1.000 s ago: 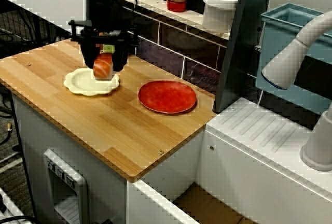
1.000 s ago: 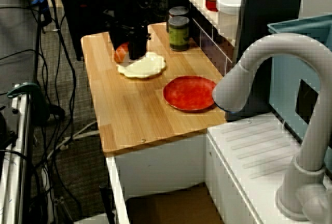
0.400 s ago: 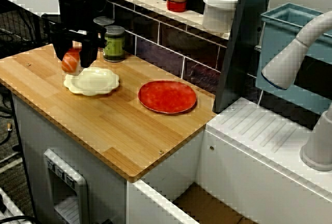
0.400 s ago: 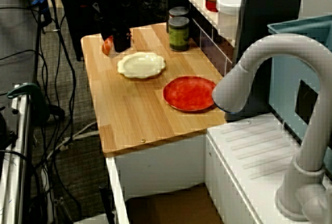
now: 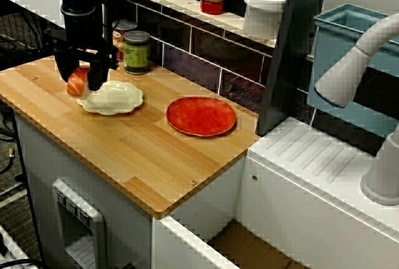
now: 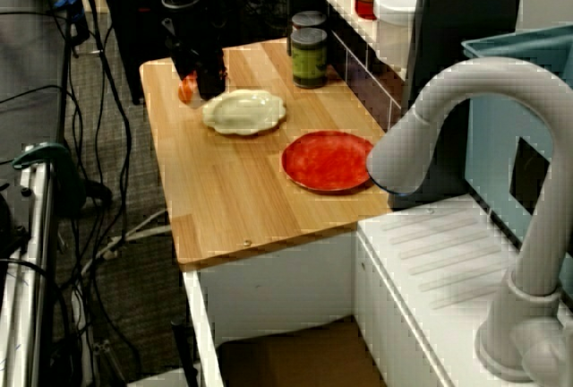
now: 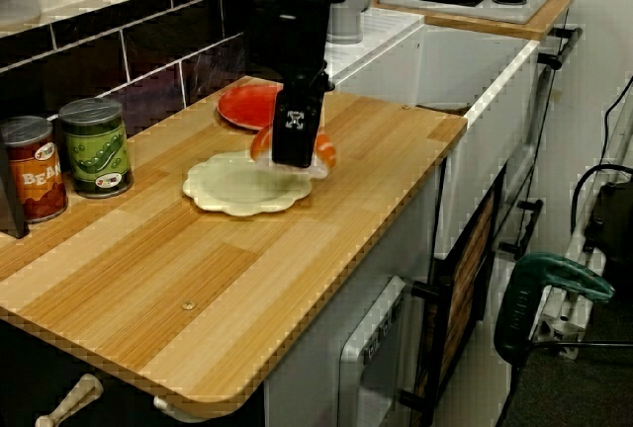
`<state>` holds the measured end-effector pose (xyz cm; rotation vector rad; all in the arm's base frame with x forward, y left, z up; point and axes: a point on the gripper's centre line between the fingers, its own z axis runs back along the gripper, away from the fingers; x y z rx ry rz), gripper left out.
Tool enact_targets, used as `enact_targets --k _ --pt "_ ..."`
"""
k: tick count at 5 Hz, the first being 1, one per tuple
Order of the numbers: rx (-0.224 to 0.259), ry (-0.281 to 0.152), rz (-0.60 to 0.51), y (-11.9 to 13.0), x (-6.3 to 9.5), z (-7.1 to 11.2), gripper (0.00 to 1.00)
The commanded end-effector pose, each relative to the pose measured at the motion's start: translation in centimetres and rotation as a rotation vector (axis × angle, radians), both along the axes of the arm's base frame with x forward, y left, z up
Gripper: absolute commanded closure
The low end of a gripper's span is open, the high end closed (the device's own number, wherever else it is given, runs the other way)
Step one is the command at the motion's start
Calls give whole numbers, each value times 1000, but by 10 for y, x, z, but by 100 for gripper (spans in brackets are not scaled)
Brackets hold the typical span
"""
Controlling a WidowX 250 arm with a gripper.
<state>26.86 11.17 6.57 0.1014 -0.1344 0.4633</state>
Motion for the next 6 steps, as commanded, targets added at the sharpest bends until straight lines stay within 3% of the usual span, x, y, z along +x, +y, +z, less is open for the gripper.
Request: enact_targets --k 1,3,4,6 --pt "11 -33 52 16 28 -1 100" --pt "-35 -12 75 6 46 1 100" --pt "-66 11 118 8 44 -1 0" --pt "-106 20 133 16 32 -1 0"
